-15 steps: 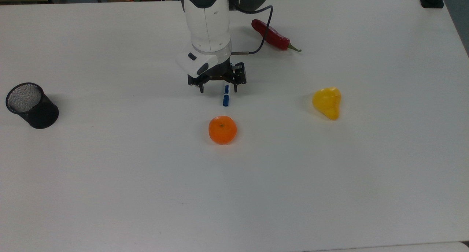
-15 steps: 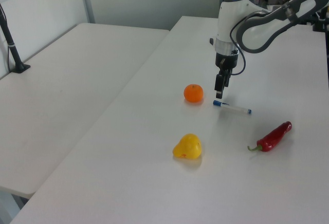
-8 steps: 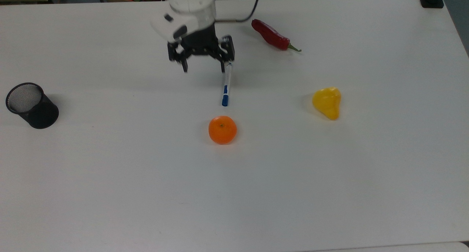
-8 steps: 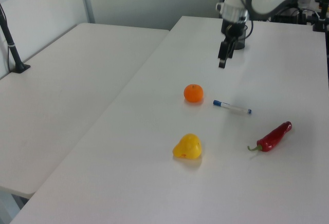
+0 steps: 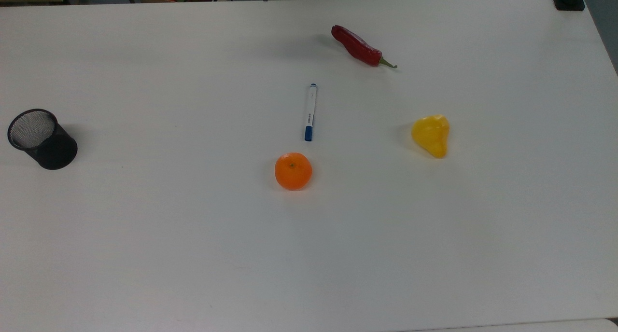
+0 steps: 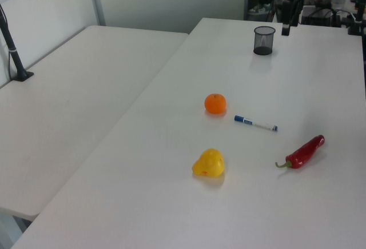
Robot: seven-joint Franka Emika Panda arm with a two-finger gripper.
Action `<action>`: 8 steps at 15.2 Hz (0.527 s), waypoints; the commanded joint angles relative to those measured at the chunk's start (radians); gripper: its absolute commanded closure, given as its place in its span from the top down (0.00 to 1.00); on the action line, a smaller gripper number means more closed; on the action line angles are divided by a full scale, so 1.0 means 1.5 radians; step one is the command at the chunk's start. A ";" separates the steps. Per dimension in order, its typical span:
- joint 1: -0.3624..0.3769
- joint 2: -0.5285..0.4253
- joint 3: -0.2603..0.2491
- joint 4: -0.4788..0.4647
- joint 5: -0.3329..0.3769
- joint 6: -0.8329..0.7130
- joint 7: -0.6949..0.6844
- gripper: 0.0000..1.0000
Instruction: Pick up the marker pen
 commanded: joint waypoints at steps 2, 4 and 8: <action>-0.011 -0.014 -0.004 0.058 0.000 -0.070 0.010 1.00; -0.014 -0.004 -0.005 0.069 0.000 -0.065 0.005 1.00; -0.013 0.044 -0.013 0.117 -0.006 -0.029 -0.087 1.00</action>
